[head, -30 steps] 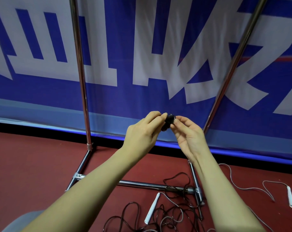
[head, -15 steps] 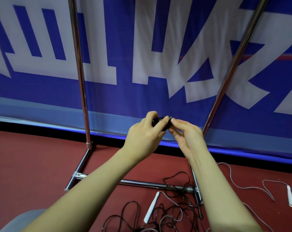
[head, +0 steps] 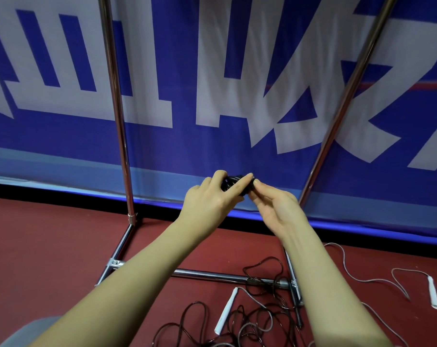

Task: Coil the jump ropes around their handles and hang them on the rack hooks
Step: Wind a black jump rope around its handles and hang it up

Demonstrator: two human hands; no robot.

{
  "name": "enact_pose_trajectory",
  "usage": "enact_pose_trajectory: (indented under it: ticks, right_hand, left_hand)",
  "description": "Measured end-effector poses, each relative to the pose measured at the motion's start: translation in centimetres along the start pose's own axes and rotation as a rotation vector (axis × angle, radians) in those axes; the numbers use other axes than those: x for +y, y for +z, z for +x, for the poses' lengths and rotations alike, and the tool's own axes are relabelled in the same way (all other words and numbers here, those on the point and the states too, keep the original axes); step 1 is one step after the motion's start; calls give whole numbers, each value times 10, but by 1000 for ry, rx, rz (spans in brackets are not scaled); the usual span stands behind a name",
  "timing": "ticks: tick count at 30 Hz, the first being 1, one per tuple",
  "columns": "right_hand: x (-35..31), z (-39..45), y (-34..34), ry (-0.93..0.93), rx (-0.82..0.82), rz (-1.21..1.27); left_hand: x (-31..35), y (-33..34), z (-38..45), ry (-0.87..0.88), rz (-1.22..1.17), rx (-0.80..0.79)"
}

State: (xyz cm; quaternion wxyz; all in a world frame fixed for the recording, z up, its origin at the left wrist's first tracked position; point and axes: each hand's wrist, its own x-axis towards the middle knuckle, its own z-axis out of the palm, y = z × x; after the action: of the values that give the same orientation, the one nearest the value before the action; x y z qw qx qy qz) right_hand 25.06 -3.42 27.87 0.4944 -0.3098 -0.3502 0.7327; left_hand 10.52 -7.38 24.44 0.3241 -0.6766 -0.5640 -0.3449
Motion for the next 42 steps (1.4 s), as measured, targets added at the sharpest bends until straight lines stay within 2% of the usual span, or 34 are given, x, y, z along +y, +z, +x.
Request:
enact_pose_trajectory:
  ticks: [5, 8, 11, 20, 25, 29, 35, 42]
  right_hand:
    - [3, 1, 3, -48, 47, -121]
    - [9, 0, 8, -145, 140, -300]
    - [11, -1, 12, -228, 182, -376]
    - [5, -2, 12, -33, 181, -167]
    - [9, -2, 14, -152, 271, -307]
    - [12, -2, 14, -333, 192, -426]
    - [-1, -2, 4, -390, -40, -362]
    - [-7, -7, 3, -351, -37, -284]
  left_hand:
    - [3, 1, 0, 9, 37, 57]
    - [7, 6, -3, -11, 69, 70]
    - [6, 7, -1, -37, 64, 80]
    - [5, 6, 1, 13, 130, 129]
    - [12, 11, -5, -51, 59, 90]
    - [13, 5, -2, -167, -104, 24]
    - [5, -7, 2, -264, -324, -32]
    - [5, -16, 3, -245, -359, -120]
